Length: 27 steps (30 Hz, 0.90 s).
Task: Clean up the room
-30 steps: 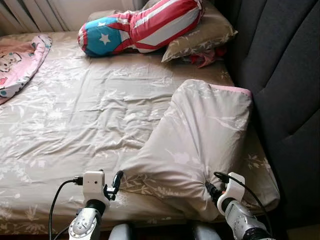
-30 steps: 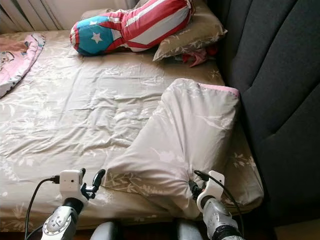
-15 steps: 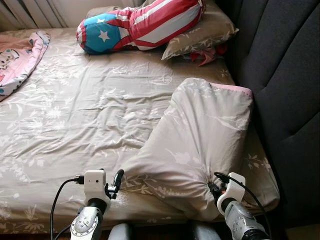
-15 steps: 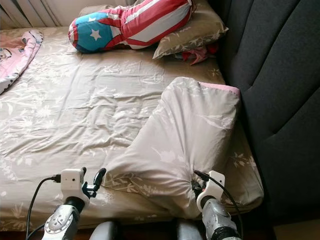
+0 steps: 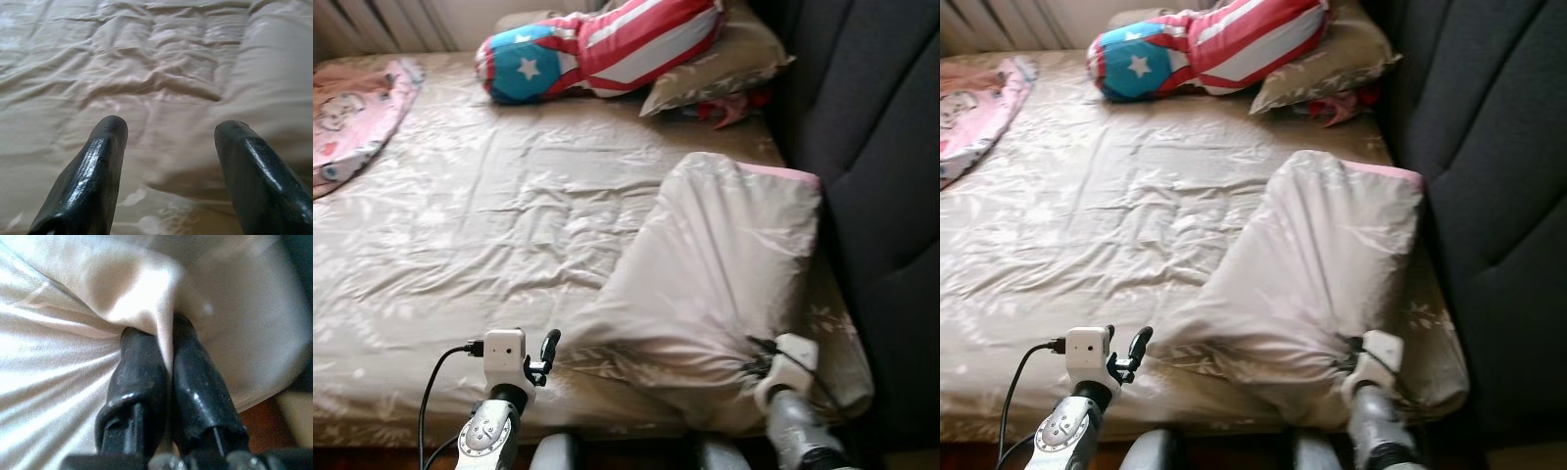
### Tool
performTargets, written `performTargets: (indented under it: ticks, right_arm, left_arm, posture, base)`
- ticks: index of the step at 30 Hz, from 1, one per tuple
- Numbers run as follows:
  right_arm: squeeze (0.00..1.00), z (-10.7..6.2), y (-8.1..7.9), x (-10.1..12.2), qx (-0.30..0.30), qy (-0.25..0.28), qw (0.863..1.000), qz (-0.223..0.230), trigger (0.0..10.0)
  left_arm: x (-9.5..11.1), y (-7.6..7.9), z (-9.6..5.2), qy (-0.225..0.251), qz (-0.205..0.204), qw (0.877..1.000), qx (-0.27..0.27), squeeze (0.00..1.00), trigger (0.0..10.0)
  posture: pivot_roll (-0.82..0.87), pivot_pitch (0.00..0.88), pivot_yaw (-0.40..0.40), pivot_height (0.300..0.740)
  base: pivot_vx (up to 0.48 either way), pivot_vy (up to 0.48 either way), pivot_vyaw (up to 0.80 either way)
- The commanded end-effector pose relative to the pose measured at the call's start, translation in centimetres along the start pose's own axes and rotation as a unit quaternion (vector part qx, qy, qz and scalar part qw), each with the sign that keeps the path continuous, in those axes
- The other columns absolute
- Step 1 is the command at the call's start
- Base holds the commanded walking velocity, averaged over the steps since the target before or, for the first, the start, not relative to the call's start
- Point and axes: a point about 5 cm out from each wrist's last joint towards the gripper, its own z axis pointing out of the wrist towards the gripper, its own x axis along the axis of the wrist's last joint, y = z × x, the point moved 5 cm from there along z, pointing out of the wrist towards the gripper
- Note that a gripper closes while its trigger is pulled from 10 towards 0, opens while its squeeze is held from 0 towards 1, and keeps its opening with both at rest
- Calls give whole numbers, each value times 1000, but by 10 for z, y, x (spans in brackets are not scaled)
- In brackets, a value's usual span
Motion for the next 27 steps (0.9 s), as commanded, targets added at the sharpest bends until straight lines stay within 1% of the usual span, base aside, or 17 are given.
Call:
performTargets:
  ticks: [1, 2, 3, 4, 5, 7, 10, 15, 16, 17, 19, 20, 21, 24, 25, 26, 27]
  right_arm:
    - [0, 1, 41, 11, -80, 26, 996, -4, 0]
    - [0, 1, 52, 20, -102, 42, 994, -11, 0]
    - [0, 0, 71, 31, -140, 61, 988, -16, 0]
    - [0, -5, 109, 50, -211, 87, 973, -16, 0]
    - [0, -7, 124, 57, -237, 98, 966, -18, 0]
    - [0, -12, 141, 70, -265, 118, 956, -35, 0]
    - [0, -17, 152, 83, -284, 147, 946, -61, 0]
    - [0, -19, 157, 81, -295, 141, 943, -64, 0]
    - [0, -17, 150, 79, -287, 140, 945, -73, 7294]
    - [0, -16, 144, 76, -279, 136, 947, -78, 10000]
    - [0, -14, 138, 74, -268, 134, 951, -79, 10000]
    - [0, -12, 129, 72, -252, 136, 955, -79, 10000]
    - [0, -12, 129, 72, -252, 136, 955, -79, 10000]
    - [0, -10, 111, 76, -215, 156, 959, -100, 10000]
    - [451, -9, 101, 79, -192, 171, 961, -103, 10000]
    - [1000, -8, 83, 85, -143, 197, 965, -97, 10000]
    - [1000, -8, 77, 87, -127, 204, 966, -94, 10000]
  left_arm:
    - [-8, -3, -3, -13, 5, 1000, 4, 0, 10000]
    - [-8, -3, -3, -13, 5, 1000, 4, 0, 10000]
    - [-8, -3, -3, -13, 5, 1000, 4, 0, 10000]
    - [-9, -2, -2, -14, 4, 1000, 3, 0, 10000]
    - [-9, -2, -2, -14, 3, 1000, 3, 0, 10000]
    - [-10, 0, -2, -15, 2, 1000, 1, 0, 10000]
    - [-10, 1, -2, -15, 2, 1000, -1, 0, 10000]
    - [-12, 2, -1, -17, 1, 1000, -3, 0, 10000]
    - [-12, 2, -1, -17, 1, 1000, -4, 0, 10000]
    - [-12, 1, -1, -18, 2, 1000, -4, 0, 10000]
    - [-12, 1, -1, -18, 2, 1000, -3, 0, 10000]
    - [-13, 1, -2, -19, 3, 1000, -3, 0, 10000]
    - [-13, 1, -2, -19, 3, 1000, -3, 0, 10000]
    - [-13, 0, -2, -20, 4, 1000, -2, 0, 10000]
    - [-13, -1, -2, -20, 4, 1000, -2, 0, 10000]
    - [-14, 0, -2, -20, 3, 1000, -2, 0, 10000]
    - [-14, 0, -2, -20, 3, 1000, -2, 0, 10000]
  posture:
    - [-80, 191, 20, 655]
    - [-80, 191, 20, 655]
    - [-84, 190, 19, 655]
    - [-90, 190, 19, 655]
    - [-94, 190, 18, 655]
    - [-101, 190, 18, 655]
    - [-103, 190, 18, 655]
    - [-100, 190, 21, 655]
    - [-98, 190, 22, 655]
    - [-96, 191, 23, 655]
    - [-96, 191, 23, 655]
    - [-92, 190, 24, 655]
    - [-92, 190, 24, 655]
    - [-88, 189, 24, 655]
    - [-88, 188, 24, 655]
    - [-88, 188, 24, 655]
    - [-88, 188, 24, 655]
  base:
    - [0, 0, 0]
    - [0, 0, 0]
    - [0, 0, 0]
    - [0, 0, 0]
    - [0, 0, 0]
    - [0, 0, 0]
    - [0, 0, 0]
    - [0, 0, 0]
    - [0, 0, 0]
    - [0, 0, 0]
    - [0, 0, 0]
    - [0, 0, 0]
    - [0, 0, 0]
    - [0, 0, 0]
    - [0, 0, 0]
    - [0, 0, 0]
    - [0, 0, 0]
